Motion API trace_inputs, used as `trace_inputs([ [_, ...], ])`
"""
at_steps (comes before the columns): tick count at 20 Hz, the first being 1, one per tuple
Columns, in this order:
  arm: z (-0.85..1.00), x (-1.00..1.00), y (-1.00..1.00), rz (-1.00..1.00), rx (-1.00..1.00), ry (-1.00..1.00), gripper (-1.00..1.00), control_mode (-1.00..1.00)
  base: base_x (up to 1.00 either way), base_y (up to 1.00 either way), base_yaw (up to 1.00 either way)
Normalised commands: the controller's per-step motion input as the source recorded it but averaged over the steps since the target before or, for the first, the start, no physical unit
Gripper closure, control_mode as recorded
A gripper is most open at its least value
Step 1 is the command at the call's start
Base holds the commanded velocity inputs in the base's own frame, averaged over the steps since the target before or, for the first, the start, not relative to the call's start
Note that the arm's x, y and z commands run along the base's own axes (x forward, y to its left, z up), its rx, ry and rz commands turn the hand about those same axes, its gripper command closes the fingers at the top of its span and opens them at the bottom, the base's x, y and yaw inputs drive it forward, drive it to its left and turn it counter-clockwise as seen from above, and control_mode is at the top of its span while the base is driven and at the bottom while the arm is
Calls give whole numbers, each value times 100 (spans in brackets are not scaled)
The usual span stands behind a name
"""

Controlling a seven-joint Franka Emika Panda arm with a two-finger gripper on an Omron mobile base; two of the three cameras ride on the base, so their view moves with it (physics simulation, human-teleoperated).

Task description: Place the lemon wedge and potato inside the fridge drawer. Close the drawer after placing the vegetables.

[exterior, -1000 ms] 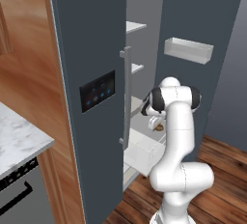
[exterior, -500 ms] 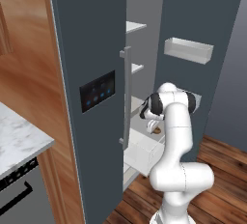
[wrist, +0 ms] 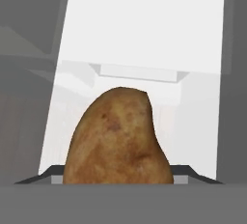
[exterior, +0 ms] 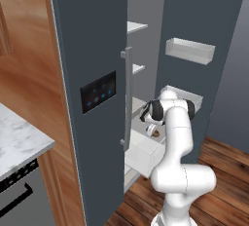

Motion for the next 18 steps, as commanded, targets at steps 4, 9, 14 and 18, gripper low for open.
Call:
trace_inputs([
  [4,-30,31,0,2,5,0,100,-100,0,0,0],
  [9,-35,21,0,3,5,0,100,-100,0,0,0],
  [14,-37,17,0,3,3,0,100,-100,0,0,0],
  [18,-43,14,0,2,3,0,100,-100,0,0,0],
])
